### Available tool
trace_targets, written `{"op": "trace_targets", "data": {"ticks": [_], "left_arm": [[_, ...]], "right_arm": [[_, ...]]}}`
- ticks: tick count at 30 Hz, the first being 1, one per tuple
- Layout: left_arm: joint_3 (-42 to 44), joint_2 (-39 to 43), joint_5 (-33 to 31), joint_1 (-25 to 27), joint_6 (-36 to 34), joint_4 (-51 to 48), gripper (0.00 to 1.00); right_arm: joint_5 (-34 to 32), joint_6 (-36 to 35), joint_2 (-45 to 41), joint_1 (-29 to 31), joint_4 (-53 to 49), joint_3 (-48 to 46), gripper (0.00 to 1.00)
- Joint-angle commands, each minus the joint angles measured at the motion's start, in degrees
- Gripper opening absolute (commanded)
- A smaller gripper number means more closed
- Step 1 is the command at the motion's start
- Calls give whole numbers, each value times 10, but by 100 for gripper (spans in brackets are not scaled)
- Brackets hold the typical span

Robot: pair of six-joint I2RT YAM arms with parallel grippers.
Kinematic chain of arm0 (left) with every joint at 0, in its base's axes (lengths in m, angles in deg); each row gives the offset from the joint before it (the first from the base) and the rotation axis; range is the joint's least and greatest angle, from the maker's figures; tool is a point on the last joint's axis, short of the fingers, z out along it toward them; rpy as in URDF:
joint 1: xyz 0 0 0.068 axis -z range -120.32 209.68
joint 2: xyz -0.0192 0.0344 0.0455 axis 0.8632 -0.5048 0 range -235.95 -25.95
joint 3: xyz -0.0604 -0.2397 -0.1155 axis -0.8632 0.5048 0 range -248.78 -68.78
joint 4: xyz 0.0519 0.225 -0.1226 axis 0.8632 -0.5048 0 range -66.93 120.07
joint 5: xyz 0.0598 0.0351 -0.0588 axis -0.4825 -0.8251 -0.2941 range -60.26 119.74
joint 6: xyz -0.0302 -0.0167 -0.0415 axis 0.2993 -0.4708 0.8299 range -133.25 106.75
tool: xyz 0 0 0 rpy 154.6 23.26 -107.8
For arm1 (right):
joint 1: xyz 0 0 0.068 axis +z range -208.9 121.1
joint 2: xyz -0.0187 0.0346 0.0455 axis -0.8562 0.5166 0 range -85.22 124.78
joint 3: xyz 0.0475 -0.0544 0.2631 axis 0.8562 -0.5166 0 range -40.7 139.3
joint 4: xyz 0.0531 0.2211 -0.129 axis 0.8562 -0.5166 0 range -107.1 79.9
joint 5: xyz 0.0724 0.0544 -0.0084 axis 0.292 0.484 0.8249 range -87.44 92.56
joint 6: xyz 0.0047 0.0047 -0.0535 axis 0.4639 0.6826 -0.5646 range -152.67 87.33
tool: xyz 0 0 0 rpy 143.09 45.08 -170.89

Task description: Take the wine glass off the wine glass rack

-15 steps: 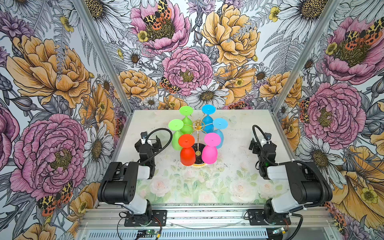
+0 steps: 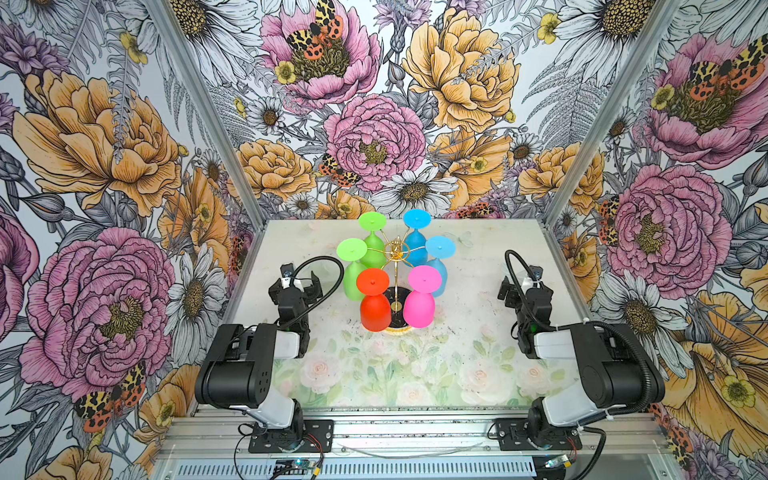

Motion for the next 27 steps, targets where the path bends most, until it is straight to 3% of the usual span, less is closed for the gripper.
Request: {"op": "trace_targets", "data": {"ticks": [1,13,18,22,27], "left_arm": [[5,0,12,-5,8,15,99],[6,1,17,-7,9,16,99],[21,17,51,-13,9,32,99],[26,100,22,-14,21,-42,99],[14,213,-14,7,41,-173,99]], "right_arm": [[-8,1,-2,1,7,8,99],[-12,0,-2,2,9,8,98],[-29,-5,-42,10,-31,12,96],[-53,2,-130,12,-153,44,94],[-40,63,-235,12,-373,121,93]]}}
